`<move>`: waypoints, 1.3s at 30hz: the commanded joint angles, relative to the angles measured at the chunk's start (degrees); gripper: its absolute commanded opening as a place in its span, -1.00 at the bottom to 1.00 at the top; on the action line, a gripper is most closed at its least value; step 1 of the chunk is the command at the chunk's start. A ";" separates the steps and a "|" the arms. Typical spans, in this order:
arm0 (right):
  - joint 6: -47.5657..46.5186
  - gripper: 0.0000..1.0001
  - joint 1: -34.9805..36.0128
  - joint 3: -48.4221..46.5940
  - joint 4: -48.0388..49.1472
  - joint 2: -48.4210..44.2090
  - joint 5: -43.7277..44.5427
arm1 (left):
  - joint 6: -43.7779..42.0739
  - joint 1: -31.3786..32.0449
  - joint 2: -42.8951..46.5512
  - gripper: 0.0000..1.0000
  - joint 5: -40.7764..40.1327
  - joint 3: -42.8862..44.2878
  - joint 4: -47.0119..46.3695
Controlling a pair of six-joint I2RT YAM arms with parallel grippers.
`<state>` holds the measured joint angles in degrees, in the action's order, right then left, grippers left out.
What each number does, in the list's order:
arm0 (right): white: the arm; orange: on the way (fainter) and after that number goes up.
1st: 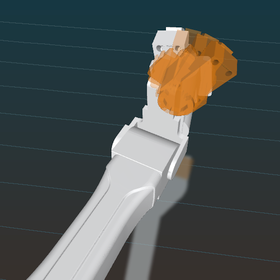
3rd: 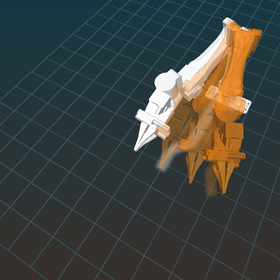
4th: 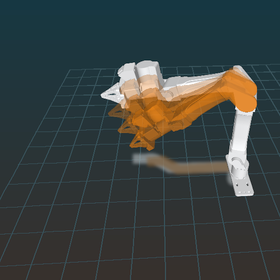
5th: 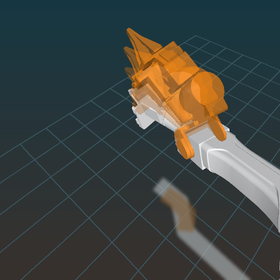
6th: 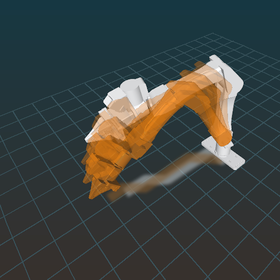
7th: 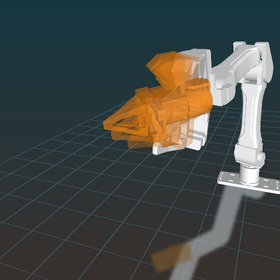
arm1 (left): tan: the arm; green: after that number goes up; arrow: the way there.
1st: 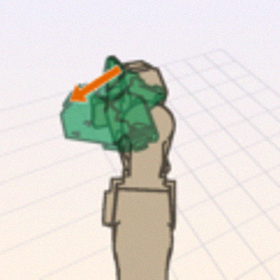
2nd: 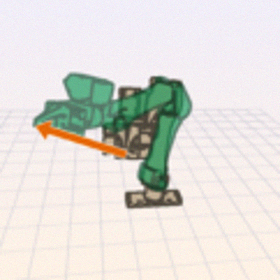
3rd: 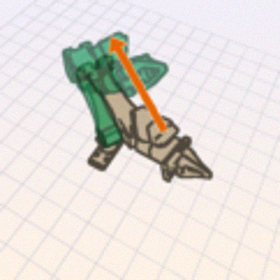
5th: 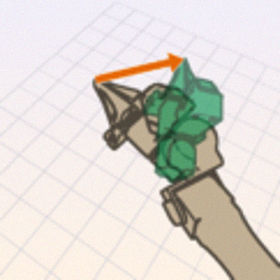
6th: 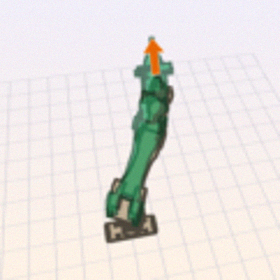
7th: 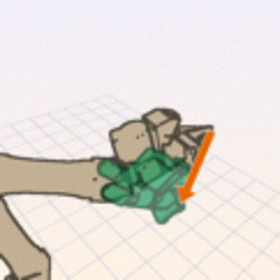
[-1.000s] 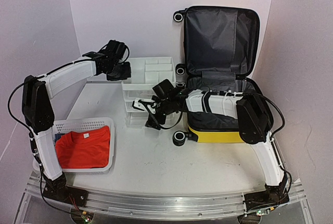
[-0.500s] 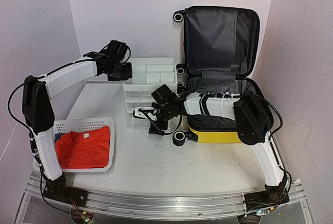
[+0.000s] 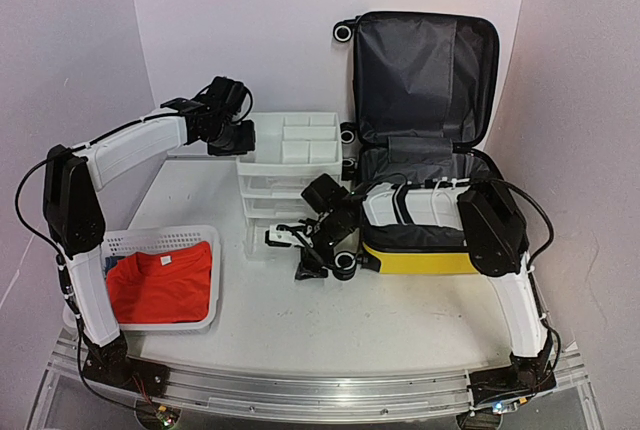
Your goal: Open, take out, and arrange the luggage
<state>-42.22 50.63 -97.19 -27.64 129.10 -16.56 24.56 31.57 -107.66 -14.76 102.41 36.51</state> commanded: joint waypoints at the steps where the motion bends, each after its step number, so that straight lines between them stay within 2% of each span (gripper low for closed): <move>1: 3.54 0.74 1.13 1.13 -2.10 -6.59 -8.66 | 0.18 0.51 0.65 -1.00 0.43 4.73 -0.30; 3: 5.21 0.74 1.22 0.73 -3.26 -7.21 -12.90 | -0.14 0.46 0.03 -1.00 -0.24 5.50 -0.34; 6: 7.70 0.79 1.31 0.44 -3.54 -7.89 -13.60 | -0.90 0.42 -1.29 -1.00 -1.08 6.88 -0.30; 9: 12.06 0.96 1.27 -1.10 -3.55 -8.77 -8.82 | -1.55 0.42 -2.39 -1.00 -1.72 8.15 -0.30; 12: 16.75 0.97 1.31 -2.45 -3.54 -11.69 -3.40 | -2.29 0.33 -2.82 -0.96 -1.53 8.82 -0.30; 15: 21.53 0.96 1.27 -1.47 -3.53 -17.01 4.18 | -3.86 0.33 -2.39 -0.70 -0.40 8.67 -0.30; 21: 30.43 0.96 -1.25 7.40 -4.56 -26.95 27.38 | -7.61 -0.38 1.56 0.19 8.32 6.97 -0.21; 22: 31.69 0.97 -2.63 9.31 -6.03 -28.75 29.42 | -8.61 -0.57 2.67 0.35 9.84 6.60 -0.09; 25: 38.32 0.96 -8.47 15.78 -8.64 -34.65 32.22 | -11.34 -1.33 7.21 0.62 12.67 5.12 0.03; 29: 46.96 0.97 -17.70 23.56 -9.88 -40.49 34.48 | -14.33 -3.32 11.78 0.76 14.56 3.68 0.10; 35: 48.85 0.97 -24.59 28.10 -10.15 -40.16 35.63 | -18.03 -4.59 15.88 0.84 12.17 -0.06 -1.87; 39: 48.99 0.96 -27.10 27.47 -11.16 -38.01 33.66 | -20.74 -5.69 17.05 0.94 0.36 -0.85 -2.29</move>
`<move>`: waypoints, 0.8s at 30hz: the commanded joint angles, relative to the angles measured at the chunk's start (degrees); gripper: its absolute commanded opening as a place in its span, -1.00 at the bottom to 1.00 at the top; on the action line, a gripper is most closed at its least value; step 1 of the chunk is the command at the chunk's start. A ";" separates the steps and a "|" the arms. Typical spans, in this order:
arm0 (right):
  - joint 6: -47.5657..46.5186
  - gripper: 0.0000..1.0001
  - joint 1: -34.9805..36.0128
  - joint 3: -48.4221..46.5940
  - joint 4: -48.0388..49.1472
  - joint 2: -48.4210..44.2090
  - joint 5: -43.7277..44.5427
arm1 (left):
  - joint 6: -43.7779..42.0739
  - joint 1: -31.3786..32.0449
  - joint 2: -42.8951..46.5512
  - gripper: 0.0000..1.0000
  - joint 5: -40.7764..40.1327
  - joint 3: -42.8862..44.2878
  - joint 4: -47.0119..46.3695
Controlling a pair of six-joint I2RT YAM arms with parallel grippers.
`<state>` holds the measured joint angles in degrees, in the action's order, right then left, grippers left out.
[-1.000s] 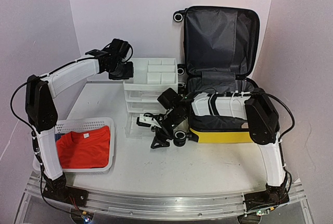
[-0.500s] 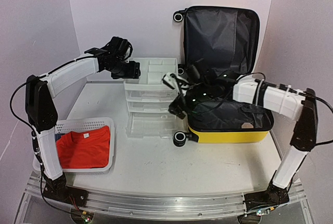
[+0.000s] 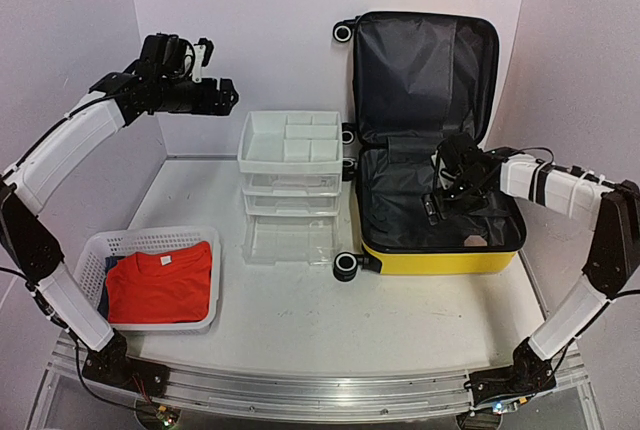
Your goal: Open, take out, and arrange the luggage
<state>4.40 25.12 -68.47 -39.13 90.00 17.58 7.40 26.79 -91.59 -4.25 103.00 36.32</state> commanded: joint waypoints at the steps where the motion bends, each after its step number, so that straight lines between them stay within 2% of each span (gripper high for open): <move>1: 2.96 0.97 -2.62 -2.33 -1.75 1.94 -1.99 | -2.83 -1.23 1.10 0.97 -12.60 -1.65 -2.03; 5: 3.77 0.96 -6.49 -9.00 -12.65 7.30 -5.05 | -3.39 -1.80 1.42 0.99 -15.73 -3.70 -1.30; 12: 6.93 0.97 -10.84 -19.21 -31.90 14.09 -6.36 | 8.50 -4.75 2.76 0.99 -16.10 -5.23 2.57; 15: 10.76 0.96 -15.67 -20.42 -34.75 14.87 -10.27 | 10.72 -5.94 2.29 0.98 -16.91 -5.25 2.71; 19: 12.47 0.96 -16.93 -21.75 -36.70 18.06 -15.26 | 10.95 -6.84 0.04 0.98 -16.23 -3.62 3.20; 24: 14.15 0.97 -17.39 -20.10 -37.15 21.10 -12.15 | 10.71 -7.23 -2.35 0.97 -14.69 -0.31 5.31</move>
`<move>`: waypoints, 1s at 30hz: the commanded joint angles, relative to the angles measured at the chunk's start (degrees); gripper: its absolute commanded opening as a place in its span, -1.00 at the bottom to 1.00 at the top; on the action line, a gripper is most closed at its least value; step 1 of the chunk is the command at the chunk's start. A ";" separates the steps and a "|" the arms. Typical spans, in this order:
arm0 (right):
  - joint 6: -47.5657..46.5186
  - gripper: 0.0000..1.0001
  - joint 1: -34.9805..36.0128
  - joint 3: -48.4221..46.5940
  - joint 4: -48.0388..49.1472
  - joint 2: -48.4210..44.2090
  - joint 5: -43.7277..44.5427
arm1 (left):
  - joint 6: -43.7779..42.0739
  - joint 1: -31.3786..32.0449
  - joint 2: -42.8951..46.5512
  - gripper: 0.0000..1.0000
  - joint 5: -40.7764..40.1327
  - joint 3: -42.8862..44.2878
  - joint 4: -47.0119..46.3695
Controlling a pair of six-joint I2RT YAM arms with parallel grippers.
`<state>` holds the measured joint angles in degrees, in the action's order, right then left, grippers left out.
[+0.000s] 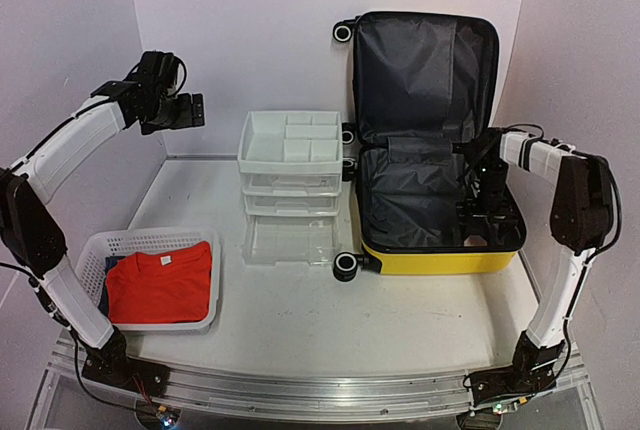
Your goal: Open, take out, and arrange the luggage
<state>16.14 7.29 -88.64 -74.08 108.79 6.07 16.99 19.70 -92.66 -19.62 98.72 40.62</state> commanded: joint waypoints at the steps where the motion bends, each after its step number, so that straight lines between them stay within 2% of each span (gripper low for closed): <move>1: 2.22 0.96 0.45 0.16 -1.49 3.02 -0.90 | 1.13 -0.19 -1.25 0.97 0.93 4.00 1.10; 9: 1.96 0.87 0.34 -2.08 3.19 8.41 4.34 | 2.85 -0.19 1.08 0.96 3.67 3.10 1.39; 13: 1.81 0.75 0.29 -1.59 5.62 10.79 4.58 | 3.60 -0.19 2.79 0.96 4.71 1.81 1.39; 17: 0.79 0.49 0.33 -1.35 7.10 10.03 4.44 | 5.04 -0.19 4.63 0.95 5.41 1.25 1.30; 22: -1.57 -0.05 0.30 -0.42 7.69 7.31 3.54 | 7.22 -0.19 6.64 0.94 8.53 0.71 1.30; 27: -3.05 -0.27 0.33 1.12 6.54 -1.63 -0.07 | 8.13 -0.19 8.57 0.91 13.64 0.38 1.39; 30: -4.22 -0.30 0.31 1.64 6.38 -8.57 -2.12 | 9.01 -0.19 10.35 0.91 15.70 -0.66 1.39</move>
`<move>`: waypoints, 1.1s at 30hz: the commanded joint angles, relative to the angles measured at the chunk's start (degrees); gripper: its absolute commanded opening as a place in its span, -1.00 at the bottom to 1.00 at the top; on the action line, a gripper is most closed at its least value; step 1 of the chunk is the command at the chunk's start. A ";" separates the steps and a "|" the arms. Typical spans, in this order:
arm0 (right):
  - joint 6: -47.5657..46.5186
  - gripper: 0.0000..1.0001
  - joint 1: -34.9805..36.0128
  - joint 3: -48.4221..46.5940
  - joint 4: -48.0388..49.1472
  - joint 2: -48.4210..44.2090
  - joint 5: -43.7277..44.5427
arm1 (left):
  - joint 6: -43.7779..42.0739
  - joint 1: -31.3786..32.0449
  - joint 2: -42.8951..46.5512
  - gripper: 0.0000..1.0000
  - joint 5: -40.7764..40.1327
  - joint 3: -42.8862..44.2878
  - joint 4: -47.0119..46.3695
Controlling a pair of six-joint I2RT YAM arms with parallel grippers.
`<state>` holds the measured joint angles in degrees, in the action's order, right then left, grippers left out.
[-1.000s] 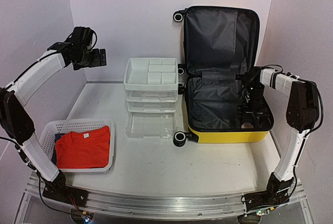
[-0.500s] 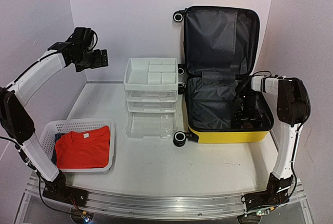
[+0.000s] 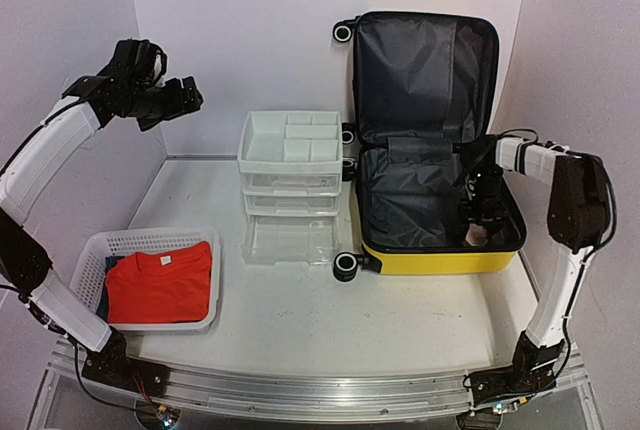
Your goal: Open, take out, and arrange the luggage
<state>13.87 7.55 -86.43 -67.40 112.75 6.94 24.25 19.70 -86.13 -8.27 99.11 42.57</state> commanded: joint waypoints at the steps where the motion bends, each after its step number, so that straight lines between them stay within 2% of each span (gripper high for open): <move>1: -2.31 -0.30 0.09 -0.35 -0.24 -14.31 -3.90 | 1.96 -0.19 4.38 0.91 4.71 -1.41 -0.55; 4: -2.00 -0.30 0.08 1.85 1.97 -19.07 -8.49 | 1.04 -0.15 5.50 0.93 7.03 -3.33 -0.88; 7: -1.27 -0.30 0.32 8.03 12.44 -24.28 -19.51 | -0.97 -0.19 5.45 0.95 12.34 -5.65 -1.48; 11: -0.08 -0.30 4.26 11.98 23.93 -28.90 -28.96 | -1.46 -0.19 7.29 0.91 19.57 -9.37 -4.00; 16: -1.87 -0.28 17.25 8.76 27.96 -26.33 -25.94 | -1.80 -0.13 15.14 0.92 24.95 -18.67 -12.73; 20: -2.16 -0.27 28.14 6.94 34.33 -23.20 -20.84 | -4.29 -0.18 19.21 0.92 28.46 -22.02 -13.12; 24: -4.30 -0.27 35.68 -1.37 34.43 -14.24 -17.28 | -5.08 -0.19 22.04 0.92 29.95 -25.43 -13.49; 28: -6.76 -0.25 42.05 -11.85 32.40 -4.98 -9.71 | -3.40 -0.19 23.68 0.92 33.73 -27.56 -13.56; 33: -7.73 -0.20 46.78 -17.33 31.98 3.92 1.87 | -1.93 -0.19 26.83 0.91 34.91 -30.51 -13.48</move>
<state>8.14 51.90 -98.96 -36.38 112.31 -2.17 21.39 19.68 -62.61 24.12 70.26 31.44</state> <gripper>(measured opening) 0.652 0.957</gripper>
